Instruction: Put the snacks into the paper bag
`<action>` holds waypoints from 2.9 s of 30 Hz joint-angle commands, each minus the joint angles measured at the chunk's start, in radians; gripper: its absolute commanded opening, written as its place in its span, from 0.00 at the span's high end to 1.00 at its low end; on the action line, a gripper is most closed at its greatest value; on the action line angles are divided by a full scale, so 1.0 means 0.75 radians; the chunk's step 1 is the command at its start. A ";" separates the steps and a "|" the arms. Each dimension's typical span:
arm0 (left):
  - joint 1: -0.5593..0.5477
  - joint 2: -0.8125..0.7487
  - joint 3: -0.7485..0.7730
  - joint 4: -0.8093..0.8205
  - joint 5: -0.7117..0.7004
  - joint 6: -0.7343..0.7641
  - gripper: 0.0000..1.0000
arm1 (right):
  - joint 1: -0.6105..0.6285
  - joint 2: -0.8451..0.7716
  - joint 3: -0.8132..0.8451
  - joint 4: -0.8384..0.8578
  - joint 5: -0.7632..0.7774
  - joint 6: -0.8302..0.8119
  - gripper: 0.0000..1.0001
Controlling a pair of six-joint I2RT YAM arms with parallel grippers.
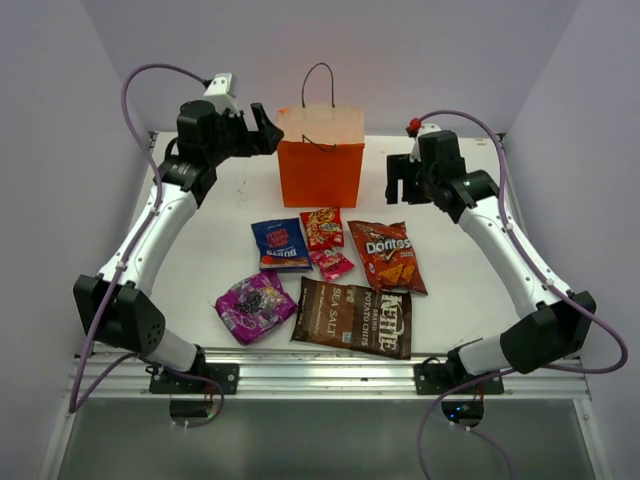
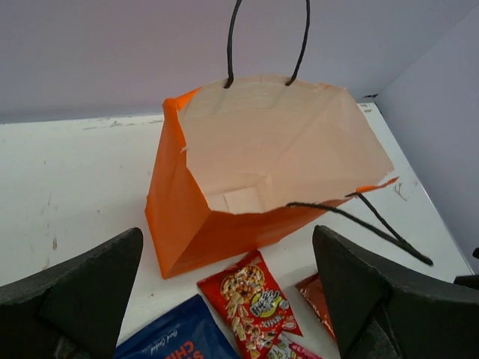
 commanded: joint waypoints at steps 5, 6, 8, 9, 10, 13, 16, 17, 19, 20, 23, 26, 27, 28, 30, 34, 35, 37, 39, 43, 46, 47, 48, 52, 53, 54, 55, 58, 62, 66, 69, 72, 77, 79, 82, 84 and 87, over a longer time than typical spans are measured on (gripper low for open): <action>0.000 0.301 0.278 0.092 -0.002 -0.006 0.04 | 0.004 -0.025 -0.033 0.029 0.004 0.012 0.21; 0.000 0.342 0.315 0.088 -0.015 -0.002 0.06 | 0.004 -0.027 -0.035 0.031 0.002 0.014 0.21; 0.000 0.367 0.344 0.077 -0.041 0.018 0.08 | 0.004 -0.035 -0.040 0.031 0.006 0.014 0.21; 0.000 0.377 0.362 0.071 -0.066 0.023 0.10 | 0.004 -0.035 -0.042 0.031 0.012 0.016 0.20; 0.000 0.393 0.368 0.067 -0.074 0.037 0.15 | 0.004 -0.037 -0.048 0.033 0.016 0.014 0.20; 0.000 0.424 0.399 0.051 -0.098 0.051 0.23 | 0.004 -0.023 -0.076 0.051 0.018 0.012 0.20; 0.000 0.450 0.414 0.049 -0.097 0.055 0.36 | 0.004 -0.003 -0.152 0.100 0.006 0.018 0.20; -0.002 0.457 0.416 0.049 -0.090 0.051 0.41 | 0.006 0.002 -0.178 0.121 0.002 0.024 0.20; -0.005 0.475 0.424 0.057 -0.064 0.045 0.55 | 0.004 0.014 -0.283 0.204 -0.028 0.032 0.20; -0.007 0.479 0.432 0.061 -0.056 0.039 0.59 | 0.004 0.016 -0.319 0.237 -0.041 0.047 0.20; -0.021 0.498 0.446 0.063 -0.043 0.047 0.61 | 0.006 0.048 -0.416 0.319 -0.068 0.075 0.20; -0.029 0.522 0.469 0.024 -0.068 0.066 0.60 | 0.006 0.073 -0.440 0.338 -0.082 0.088 0.21; -0.031 0.526 0.469 0.010 -0.086 0.072 0.60 | 0.008 0.075 -0.440 0.340 -0.086 0.090 0.21; -0.031 0.524 0.467 0.008 -0.094 0.082 0.60 | 0.008 0.077 -0.438 0.342 -0.086 0.090 0.21; -0.031 0.530 0.463 0.004 -0.099 0.092 0.60 | 0.008 0.073 -0.442 0.348 -0.094 0.090 0.21; -0.031 0.551 0.471 -0.013 -0.107 0.096 0.62 | 0.008 0.083 -0.445 0.356 -0.102 0.098 0.21; -0.031 0.557 0.471 -0.023 -0.109 0.094 0.68 | 0.008 0.090 -0.447 0.356 -0.106 0.098 0.21; -0.031 0.567 0.475 -0.027 -0.117 0.094 0.99 | 0.010 0.104 -0.447 0.364 -0.121 0.096 0.21; -0.033 0.563 0.473 -0.031 -0.125 0.096 1.00 | 0.014 0.112 -0.455 0.368 -0.123 0.094 0.21; -0.039 0.557 0.475 -0.031 -0.135 0.094 1.00 | 0.043 0.145 -0.461 0.395 -0.123 0.082 0.21; -0.045 0.553 0.475 -0.041 -0.137 0.090 1.00 | 0.092 0.196 -0.457 0.399 -0.115 0.071 0.21; -0.047 0.553 0.473 -0.043 -0.141 0.088 1.00 | 0.122 0.210 -0.453 0.399 -0.109 0.071 0.21; -0.050 0.551 0.473 -0.053 -0.141 0.088 1.00 | 0.139 0.226 -0.441 0.395 -0.100 0.069 0.21; -0.054 0.536 0.459 -0.064 -0.141 0.084 1.00 | 0.231 0.259 -0.412 0.303 -0.064 0.055 0.23; -0.056 0.528 0.444 -0.060 -0.141 0.084 1.00 | 0.271 0.243 -0.414 0.297 -0.070 0.031 0.22; -0.056 0.528 0.438 -0.062 -0.141 0.084 1.00 | 0.292 0.233 -0.414 0.277 -0.074 0.016 0.22; -0.058 0.526 0.434 -0.066 -0.141 0.088 1.00 | 0.314 0.225 -0.412 0.266 -0.084 0.000 0.22; -0.058 0.526 0.424 -0.078 -0.139 0.092 1.00 | 0.398 0.194 -0.408 0.221 -0.102 -0.037 0.21; -0.058 0.516 0.397 -0.082 -0.137 0.102 1.00 | 0.482 0.153 -0.432 0.201 -0.170 -0.043 0.21; -0.058 0.508 0.383 -0.086 -0.137 0.113 1.00 | 0.554 0.149 -0.475 0.239 -0.270 -0.060 0.20; -0.058 0.502 0.369 -0.088 -0.133 0.115 1.00 | 0.627 0.228 -0.455 0.244 -0.313 -0.062 0.20; -0.058 0.494 0.358 -0.090 -0.133 0.121 1.00 | 0.715 0.316 -0.447 0.286 -0.311 -0.037 0.20; -0.058 0.475 0.318 -0.086 -0.133 0.131 1.00 | 0.842 0.431 -0.436 0.352 -0.272 0.026 0.20; -0.058 0.469 0.297 -0.082 -0.129 0.131 1.00 | 0.883 0.482 -0.457 0.370 -0.213 0.039 0.20; -0.058 0.453 0.271 -0.068 -0.119 0.131 1.00 | 0.906 0.552 -0.502 0.383 -0.168 0.055 0.19; -0.058 0.442 0.262 -0.060 -0.117 0.133 1.00 | 0.908 0.594 -0.547 0.399 -0.152 0.069 0.20; -0.058 0.430 0.252 -0.060 -0.119 0.147 1.00 | 0.910 0.625 -0.600 0.421 -0.143 0.073 0.47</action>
